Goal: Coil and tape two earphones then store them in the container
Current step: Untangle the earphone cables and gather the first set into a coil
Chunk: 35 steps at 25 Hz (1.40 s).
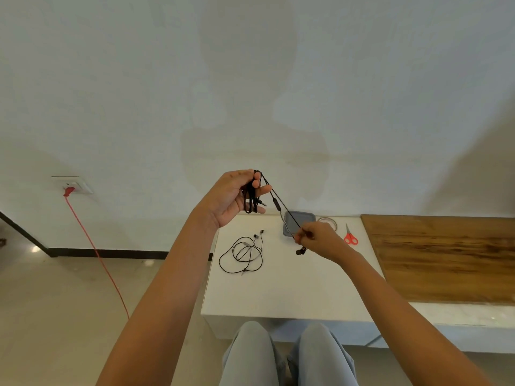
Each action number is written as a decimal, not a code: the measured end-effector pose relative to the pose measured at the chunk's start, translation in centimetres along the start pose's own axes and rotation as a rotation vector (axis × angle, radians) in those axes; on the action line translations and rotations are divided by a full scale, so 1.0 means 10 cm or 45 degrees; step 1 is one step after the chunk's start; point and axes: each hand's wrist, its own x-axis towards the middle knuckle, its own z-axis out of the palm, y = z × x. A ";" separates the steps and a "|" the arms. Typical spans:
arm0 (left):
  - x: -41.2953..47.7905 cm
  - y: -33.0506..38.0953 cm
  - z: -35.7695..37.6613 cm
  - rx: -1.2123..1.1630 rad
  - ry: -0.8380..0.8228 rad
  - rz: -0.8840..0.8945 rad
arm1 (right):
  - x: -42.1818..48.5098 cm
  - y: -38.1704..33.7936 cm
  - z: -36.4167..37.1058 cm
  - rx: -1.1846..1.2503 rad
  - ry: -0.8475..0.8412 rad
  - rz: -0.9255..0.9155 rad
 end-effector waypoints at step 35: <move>0.02 0.07 0.05 -0.318 -0.133 -0.086 | -0.07 -0.62 0.27 1.095 -0.026 -0.087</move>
